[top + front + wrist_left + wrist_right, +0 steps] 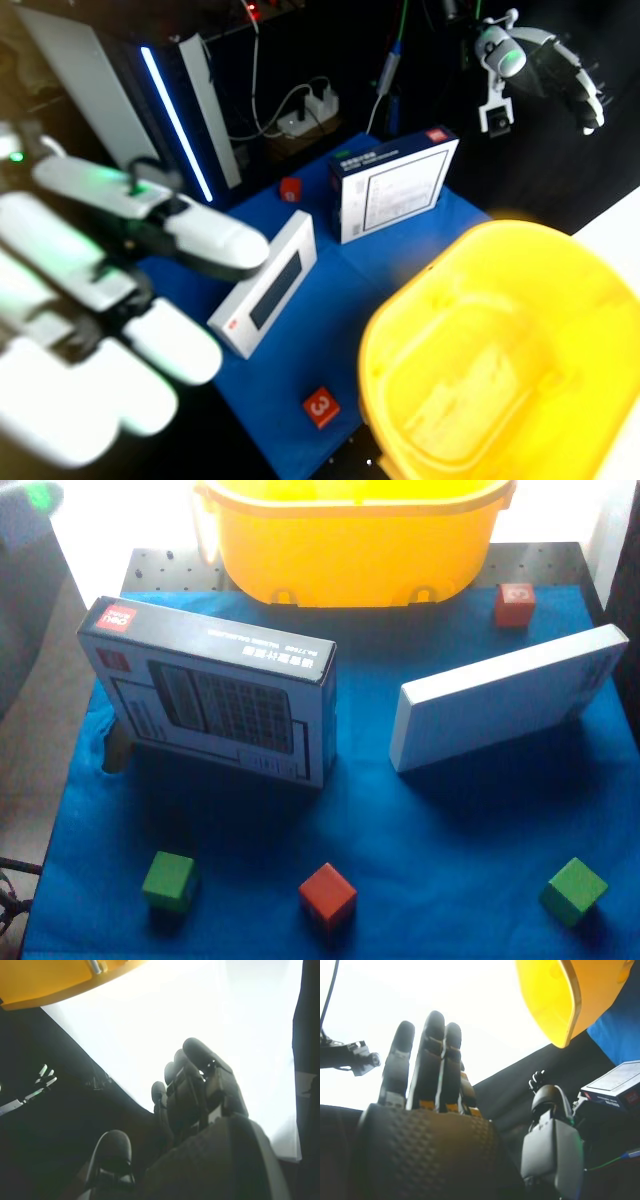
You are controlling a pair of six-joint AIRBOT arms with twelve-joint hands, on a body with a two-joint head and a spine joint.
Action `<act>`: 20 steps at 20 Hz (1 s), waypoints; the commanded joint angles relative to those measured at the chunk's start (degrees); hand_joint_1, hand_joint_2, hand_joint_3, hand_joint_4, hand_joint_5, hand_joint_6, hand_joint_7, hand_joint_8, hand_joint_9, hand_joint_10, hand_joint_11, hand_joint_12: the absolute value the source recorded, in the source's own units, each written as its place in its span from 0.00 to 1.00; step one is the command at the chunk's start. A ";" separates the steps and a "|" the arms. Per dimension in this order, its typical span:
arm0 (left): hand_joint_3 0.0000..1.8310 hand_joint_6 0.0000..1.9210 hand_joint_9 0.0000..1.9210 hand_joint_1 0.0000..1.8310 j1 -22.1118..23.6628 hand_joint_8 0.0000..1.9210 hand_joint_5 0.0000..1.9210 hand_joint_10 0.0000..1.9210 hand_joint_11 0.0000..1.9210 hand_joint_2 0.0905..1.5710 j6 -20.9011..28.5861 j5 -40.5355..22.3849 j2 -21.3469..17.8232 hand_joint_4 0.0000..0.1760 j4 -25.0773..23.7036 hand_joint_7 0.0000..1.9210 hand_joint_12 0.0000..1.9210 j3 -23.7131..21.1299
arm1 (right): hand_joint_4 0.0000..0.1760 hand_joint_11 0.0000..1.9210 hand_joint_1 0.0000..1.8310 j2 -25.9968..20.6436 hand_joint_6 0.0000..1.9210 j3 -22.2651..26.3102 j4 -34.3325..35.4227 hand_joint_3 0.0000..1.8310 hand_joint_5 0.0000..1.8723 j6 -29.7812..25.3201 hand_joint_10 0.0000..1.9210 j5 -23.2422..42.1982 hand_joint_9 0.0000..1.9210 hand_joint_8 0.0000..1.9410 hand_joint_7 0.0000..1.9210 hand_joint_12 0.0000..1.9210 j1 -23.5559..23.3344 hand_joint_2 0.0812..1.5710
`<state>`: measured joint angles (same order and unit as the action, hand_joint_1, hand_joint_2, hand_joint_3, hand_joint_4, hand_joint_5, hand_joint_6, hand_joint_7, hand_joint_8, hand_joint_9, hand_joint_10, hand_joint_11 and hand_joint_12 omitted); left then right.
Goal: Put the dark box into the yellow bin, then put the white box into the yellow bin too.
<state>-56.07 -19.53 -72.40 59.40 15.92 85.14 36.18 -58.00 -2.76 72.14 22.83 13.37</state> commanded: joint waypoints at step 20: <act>0.00 0.00 0.06 0.21 -0.16 0.00 0.00 0.00 0.05 0.52 3.37 -11.64 -12.62 0.30 -10.92 0.03 0.03 -7.74 | 0.00 0.17 0.14 1.21 0.00 -0.90 1.26 0.00 0.25 0.24 0.00 6.99 0.25 0.00 0.22 0.18 1.56 0.52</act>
<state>-56.51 -16.71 -78.54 46.78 2.55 77.23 37.41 -58.61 -2.00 72.20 22.85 15.62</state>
